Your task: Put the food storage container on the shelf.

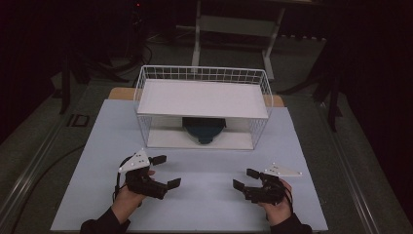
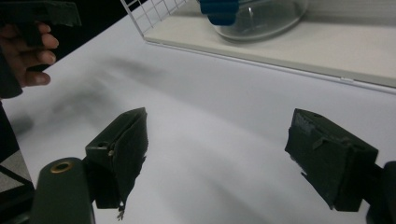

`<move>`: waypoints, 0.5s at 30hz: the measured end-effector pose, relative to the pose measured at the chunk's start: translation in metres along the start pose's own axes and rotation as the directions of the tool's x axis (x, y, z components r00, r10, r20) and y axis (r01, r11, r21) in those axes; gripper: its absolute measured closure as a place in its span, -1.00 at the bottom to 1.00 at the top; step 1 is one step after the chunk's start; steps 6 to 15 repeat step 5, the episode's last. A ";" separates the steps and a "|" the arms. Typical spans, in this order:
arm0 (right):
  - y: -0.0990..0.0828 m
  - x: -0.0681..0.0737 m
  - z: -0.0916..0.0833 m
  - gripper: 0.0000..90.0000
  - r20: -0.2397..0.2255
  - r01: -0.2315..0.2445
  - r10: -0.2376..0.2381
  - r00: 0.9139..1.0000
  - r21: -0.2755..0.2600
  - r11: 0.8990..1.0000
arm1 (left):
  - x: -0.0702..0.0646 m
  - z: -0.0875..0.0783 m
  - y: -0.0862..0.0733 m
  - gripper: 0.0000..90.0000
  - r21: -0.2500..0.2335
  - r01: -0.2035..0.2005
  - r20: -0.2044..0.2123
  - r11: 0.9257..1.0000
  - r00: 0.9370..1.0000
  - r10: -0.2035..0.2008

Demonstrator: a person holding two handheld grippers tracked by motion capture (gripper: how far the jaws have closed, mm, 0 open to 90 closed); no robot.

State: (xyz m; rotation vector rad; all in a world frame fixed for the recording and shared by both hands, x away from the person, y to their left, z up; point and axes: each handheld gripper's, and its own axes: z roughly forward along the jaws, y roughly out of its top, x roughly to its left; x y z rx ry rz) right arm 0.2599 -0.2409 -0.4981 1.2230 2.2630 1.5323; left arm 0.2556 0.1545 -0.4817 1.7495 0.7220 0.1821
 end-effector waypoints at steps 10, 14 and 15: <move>0.000 -0.001 0.000 -0.56 0.012 0.014 -0.014 1.000 0.000 1.000 | -0.001 0.000 0.000 -1.00 0.001 -0.005 0.003 1.000 1.000 0.005; 0.000 -0.001 0.000 -0.56 0.012 0.014 -0.014 1.000 0.000 1.000 | -0.001 0.000 0.000 -1.00 0.001 -0.005 0.003 1.000 1.000 0.005; 0.000 -0.001 0.000 -0.56 0.012 0.014 -0.014 1.000 0.000 1.000 | -0.001 0.000 0.000 -1.00 0.001 -0.005 0.003 1.000 1.000 0.005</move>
